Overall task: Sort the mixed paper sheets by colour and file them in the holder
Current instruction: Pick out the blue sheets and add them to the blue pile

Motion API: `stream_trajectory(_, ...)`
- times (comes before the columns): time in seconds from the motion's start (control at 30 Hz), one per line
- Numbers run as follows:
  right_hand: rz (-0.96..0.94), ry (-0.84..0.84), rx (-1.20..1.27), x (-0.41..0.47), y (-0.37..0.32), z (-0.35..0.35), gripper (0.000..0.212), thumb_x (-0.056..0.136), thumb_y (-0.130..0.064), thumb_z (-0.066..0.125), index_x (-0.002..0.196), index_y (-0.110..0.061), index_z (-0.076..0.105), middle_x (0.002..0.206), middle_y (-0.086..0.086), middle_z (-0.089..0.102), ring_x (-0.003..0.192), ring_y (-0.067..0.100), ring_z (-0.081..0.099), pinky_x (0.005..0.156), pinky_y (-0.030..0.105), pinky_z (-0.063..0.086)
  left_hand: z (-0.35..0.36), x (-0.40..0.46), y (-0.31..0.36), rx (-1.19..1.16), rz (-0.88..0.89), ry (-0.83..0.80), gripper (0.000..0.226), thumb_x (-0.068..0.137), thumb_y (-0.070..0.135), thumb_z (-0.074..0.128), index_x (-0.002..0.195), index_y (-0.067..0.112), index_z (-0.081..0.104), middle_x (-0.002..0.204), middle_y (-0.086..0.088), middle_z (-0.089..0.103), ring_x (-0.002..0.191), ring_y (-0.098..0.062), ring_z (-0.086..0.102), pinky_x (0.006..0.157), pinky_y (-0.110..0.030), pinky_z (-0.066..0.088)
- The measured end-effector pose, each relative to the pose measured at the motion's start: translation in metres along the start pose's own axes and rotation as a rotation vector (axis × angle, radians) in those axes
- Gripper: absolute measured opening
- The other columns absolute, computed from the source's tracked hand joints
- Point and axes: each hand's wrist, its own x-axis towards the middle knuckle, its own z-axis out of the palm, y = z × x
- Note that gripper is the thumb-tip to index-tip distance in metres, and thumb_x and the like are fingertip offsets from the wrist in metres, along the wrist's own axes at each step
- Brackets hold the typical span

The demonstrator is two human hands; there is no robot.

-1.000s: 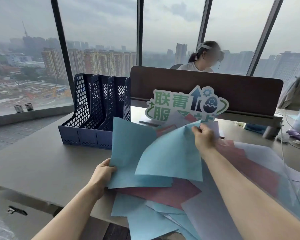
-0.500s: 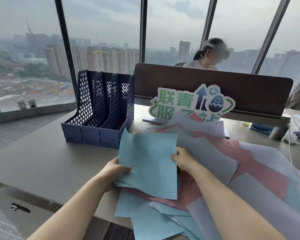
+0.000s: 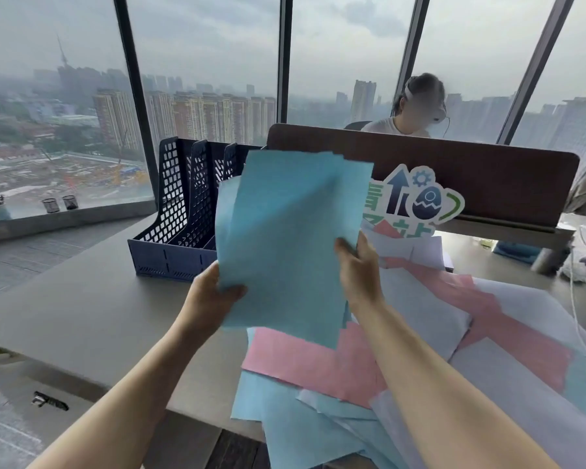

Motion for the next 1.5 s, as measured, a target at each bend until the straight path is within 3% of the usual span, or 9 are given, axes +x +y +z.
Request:
stream_trajectory(0.23,-0.087,-0.098,-0.003,-0.029,-0.01,0.015,0.029,0.094,0.0,0.058,0.117,-0.016,0.052,0.099,-0.019,0.065,0.089,-0.016,0.06,0.081,0.007,0.041,-0.003,-0.004,0.001,-0.229,-0.006,0.16,0.06,0.061,0.015,0.084,0.11,0.024,0.051,0.101,0.003,0.068,0.09,-0.007,0.066,0.077,-0.021,0.054)
stream_trajectory(0.57,0.012,-0.141,-0.19,-0.052,0.026,0.023,0.033,0.092,-0.021,0.052,0.124,-0.025,0.058,0.114,-0.012,0.069,0.104,0.012,0.064,0.097,0.036,0.049,0.007,-0.018,-0.021,-0.126,-0.044,0.253,0.017,0.083,0.003,0.073,0.088,0.019,0.068,0.074,0.016,0.072,0.068,-0.002,0.061,0.069,-0.024,0.05)
stream_trajectory(0.67,0.02,-0.133,-0.384,-0.055,0.037,0.027,0.023,0.098,-0.019,0.046,0.112,-0.033,0.056,0.092,-0.015,0.069,0.083,0.019,0.064,0.082,0.041,0.053,-0.001,-0.018,-0.027,-0.065,-0.087,0.202,0.015,0.084,0.009,0.071,0.084,0.023,0.066,0.073,0.015,0.071,0.068,-0.007,0.061,0.071,-0.034,0.051)
stream_trajectory(0.9,-0.114,-0.267,-0.578,-0.055,0.013,0.088,0.017,0.092,-0.027,0.054,0.095,-0.012,0.062,0.083,0.003,0.068,0.08,0.028,0.061,0.068,0.036,0.048,-0.09,-0.005,-0.008,-0.07,-0.15,0.205,0.031,0.065,0.009,0.072,0.091,0.022,0.06,0.081,0.005,0.067,0.063,-0.003,0.06,0.061,-0.017,0.052)
stream_trajectory(1.03,0.023,-0.492,-0.605,-0.075,0.012,0.15,0.032,0.097,-0.032,0.048,0.069,-0.018,0.049,0.072,0.004,0.059,0.074,0.032,0.06,0.067,0.037,0.043,-0.168,-0.008,-0.009,0.059,-0.277,0.113,0.061,0.045,0.023,0.075,0.103,0.014,0.055,0.084,0.002,0.067,0.069,-0.008,0.062,0.057,-0.013,0.052)
stream_trajectory(1.13,0.226,-0.684,-0.534,-0.094,0.018,0.196,0.026,0.096,-0.025,0.044,0.073,-0.014,0.051,0.061,0.004,0.053,0.047,0.026,0.058,0.051,0.031,0.044,-0.221,-0.009,-0.014,0.243,-0.372,0.068,0.046,0.057,0.007,0.076,0.099,0.01,0.057,0.061,0.014,0.069,0.054,0.005,0.062,0.052,-0.006,0.046)
stream_trajectory(1.2,0.379,-0.763,-0.434,-0.108,0.02,0.226,0.018,0.092,-0.017,0.043,0.089,-0.006,0.058,0.065,0.01,0.058,0.04,0.024,0.057,0.038,0.023,0.039,-0.254,-0.006,-0.024,0.341,-0.457,0.102,0.045,0.067,-0.006,0.075,0.109,0.002,0.06,0.07,0.005,0.069,0.051,0.001,0.061,0.048,-0.009,0.047)
stream_trajectory(1.37,0.605,-0.802,-0.258,-0.132,0.035,0.297,0.016,0.09,-0.011,0.049,0.091,-0.003,0.063,0.078,0.015,0.069,0.04,0.021,0.06,0.038,0.023,0.044,-0.328,0.01,-0.054,0.732,-0.572,0.183,0.016,0.08,0.001,0.066,0.096,0.003,0.068,0.092,-0.016,0.071,0.077,-0.025,0.064,0.061,-0.024,0.044)
stream_trajectory(1.5,0.688,-0.812,-0.268,-0.135,0.045,0.34,0.014,0.092,-0.014,0.047,0.093,-0.006,0.059,0.081,0.01,0.067,0.038,0.019,0.06,0.038,0.019,0.042,-0.361,0.025,-0.072,0.873,-0.576,0.181,0.015,0.077,0.001,0.065,0.092,0.001,0.07,0.085,-0.016,0.066,0.077,-0.027,0.059,0.062,-0.028,0.041)
